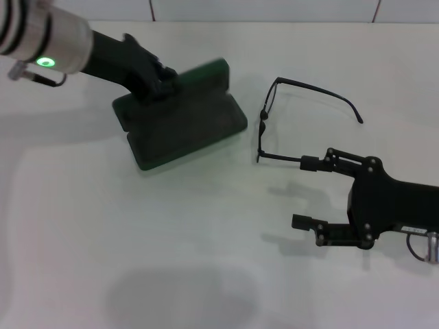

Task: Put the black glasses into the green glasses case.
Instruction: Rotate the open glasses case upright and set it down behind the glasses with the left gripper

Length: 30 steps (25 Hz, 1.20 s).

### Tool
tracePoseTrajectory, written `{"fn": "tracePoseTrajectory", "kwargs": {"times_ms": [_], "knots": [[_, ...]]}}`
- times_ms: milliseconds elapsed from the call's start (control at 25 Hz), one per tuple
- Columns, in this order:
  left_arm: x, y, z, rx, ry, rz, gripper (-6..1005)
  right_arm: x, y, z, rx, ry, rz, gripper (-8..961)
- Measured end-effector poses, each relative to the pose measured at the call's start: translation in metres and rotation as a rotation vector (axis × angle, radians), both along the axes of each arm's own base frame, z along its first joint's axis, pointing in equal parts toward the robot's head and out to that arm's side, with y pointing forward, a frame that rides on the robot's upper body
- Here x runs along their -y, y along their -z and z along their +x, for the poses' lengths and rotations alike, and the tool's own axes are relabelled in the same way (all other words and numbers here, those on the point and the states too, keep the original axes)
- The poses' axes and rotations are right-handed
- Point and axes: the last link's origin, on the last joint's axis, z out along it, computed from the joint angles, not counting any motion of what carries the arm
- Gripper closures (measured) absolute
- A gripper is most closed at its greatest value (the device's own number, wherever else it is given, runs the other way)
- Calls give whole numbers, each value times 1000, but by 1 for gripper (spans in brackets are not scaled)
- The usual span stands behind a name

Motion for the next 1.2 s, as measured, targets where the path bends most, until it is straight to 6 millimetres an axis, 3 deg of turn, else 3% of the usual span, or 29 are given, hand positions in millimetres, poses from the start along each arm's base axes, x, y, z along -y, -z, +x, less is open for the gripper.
{"fn": "tracePoseTrajectory", "kwargs": {"times_ms": [240,440,720,1200], "knots": [[1,30,18,-198,238,-109,792,8,0,6,-11,13,10,143],[2,39,30,-210,324,-142,789,13,0,10,-18,18,18,144],[8,54,37,-222,336,-187,785,17,1,13,-21,28,23,144],[10,58,37,-214,246,-182,778,19,2,15,-19,34,22,144]]}}
